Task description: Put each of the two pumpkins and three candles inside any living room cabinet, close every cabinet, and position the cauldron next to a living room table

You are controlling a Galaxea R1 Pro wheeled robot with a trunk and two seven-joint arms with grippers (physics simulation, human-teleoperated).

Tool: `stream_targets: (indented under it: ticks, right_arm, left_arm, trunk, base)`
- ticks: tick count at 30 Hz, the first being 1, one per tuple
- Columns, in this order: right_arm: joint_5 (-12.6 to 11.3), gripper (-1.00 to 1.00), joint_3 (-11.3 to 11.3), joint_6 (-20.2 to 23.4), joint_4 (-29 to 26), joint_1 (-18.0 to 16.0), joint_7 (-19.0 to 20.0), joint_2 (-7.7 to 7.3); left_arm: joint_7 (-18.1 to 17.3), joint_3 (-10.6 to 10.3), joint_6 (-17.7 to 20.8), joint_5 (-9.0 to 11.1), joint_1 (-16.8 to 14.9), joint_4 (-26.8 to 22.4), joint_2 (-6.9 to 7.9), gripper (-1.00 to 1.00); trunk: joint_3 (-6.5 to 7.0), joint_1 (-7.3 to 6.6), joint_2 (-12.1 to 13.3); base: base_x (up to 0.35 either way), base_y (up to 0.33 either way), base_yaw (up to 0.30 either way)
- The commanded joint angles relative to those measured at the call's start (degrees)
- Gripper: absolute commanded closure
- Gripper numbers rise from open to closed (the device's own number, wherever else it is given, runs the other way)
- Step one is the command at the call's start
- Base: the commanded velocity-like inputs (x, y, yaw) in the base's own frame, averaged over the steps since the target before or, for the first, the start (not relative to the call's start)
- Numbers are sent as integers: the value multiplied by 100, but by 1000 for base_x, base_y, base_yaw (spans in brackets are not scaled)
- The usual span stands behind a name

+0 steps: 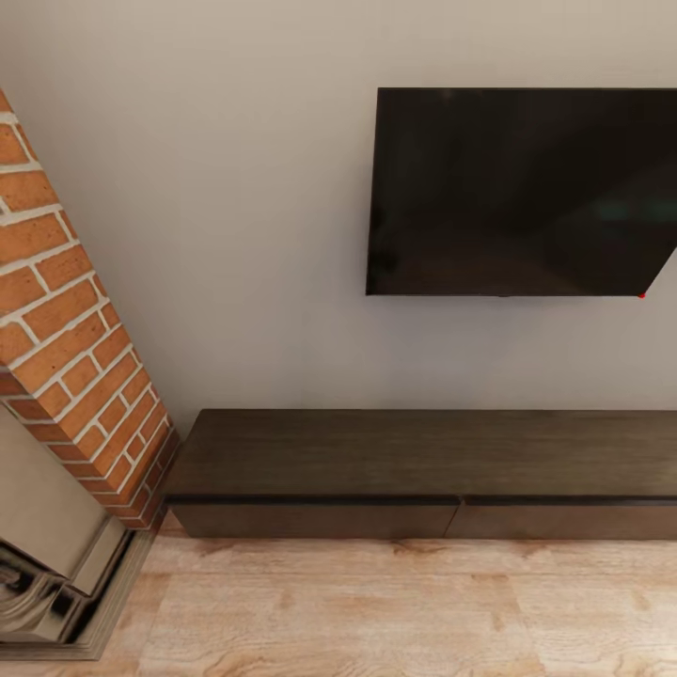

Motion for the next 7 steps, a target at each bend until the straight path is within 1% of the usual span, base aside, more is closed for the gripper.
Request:
stream_targets:
  ticks: [1,7]
  right_arm:
    - [-41,-100,43,-27,19,-7,1,-2]
    - [-32,-100,43,-28,16,-7,1,-10]
  left_arm:
    - [21,-48,-4,45,0,-8,1,-100]
    - [21,-48,-4,42,1,-7,-1,-100]
  trunk:
    - [-5,0,-3]
    - [-5,0,-3]
  base:
    - [0,0,0]
    - [0,0,0]
